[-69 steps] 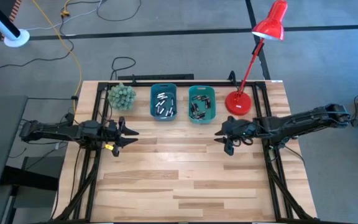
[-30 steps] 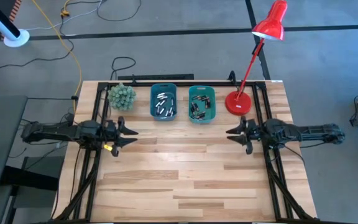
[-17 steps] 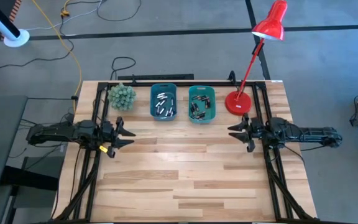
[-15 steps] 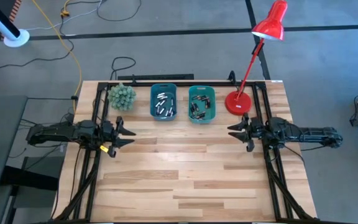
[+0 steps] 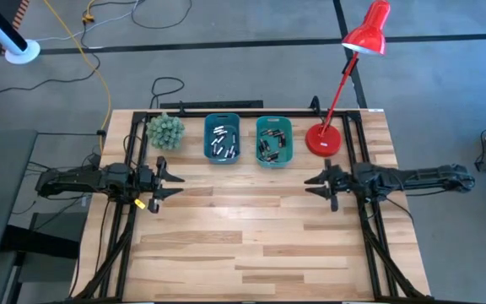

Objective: Sort batteries
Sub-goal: Return to Home Position

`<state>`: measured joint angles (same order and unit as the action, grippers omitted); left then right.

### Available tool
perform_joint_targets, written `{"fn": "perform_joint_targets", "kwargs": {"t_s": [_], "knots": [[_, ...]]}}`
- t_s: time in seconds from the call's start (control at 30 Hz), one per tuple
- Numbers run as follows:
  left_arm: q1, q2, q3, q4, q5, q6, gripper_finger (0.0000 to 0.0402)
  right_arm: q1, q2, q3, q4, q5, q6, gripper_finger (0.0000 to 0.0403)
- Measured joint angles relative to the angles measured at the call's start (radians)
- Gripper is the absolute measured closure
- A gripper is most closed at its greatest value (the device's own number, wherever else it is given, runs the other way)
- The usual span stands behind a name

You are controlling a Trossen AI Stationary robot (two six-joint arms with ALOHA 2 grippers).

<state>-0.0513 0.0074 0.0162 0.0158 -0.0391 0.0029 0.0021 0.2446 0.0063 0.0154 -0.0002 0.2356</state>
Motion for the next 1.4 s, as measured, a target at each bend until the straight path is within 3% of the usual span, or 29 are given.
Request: {"fn": "perform_joint_targets", "kwargs": {"t_s": [0.6, 1.4], "knots": [[0.000, 0.000, -0.001, -0.002, -0.002, -0.014, 0.0274, 0.002, 0.147, -0.001, -0.001, 0.000, -0.001, 0.0256], [0.000, 0.000, -0.001, -0.003, -0.002, -0.014, 0.0274, 0.002, 0.156, -0.001, 0.000, 0.000, 0.002, 0.0255]]}}
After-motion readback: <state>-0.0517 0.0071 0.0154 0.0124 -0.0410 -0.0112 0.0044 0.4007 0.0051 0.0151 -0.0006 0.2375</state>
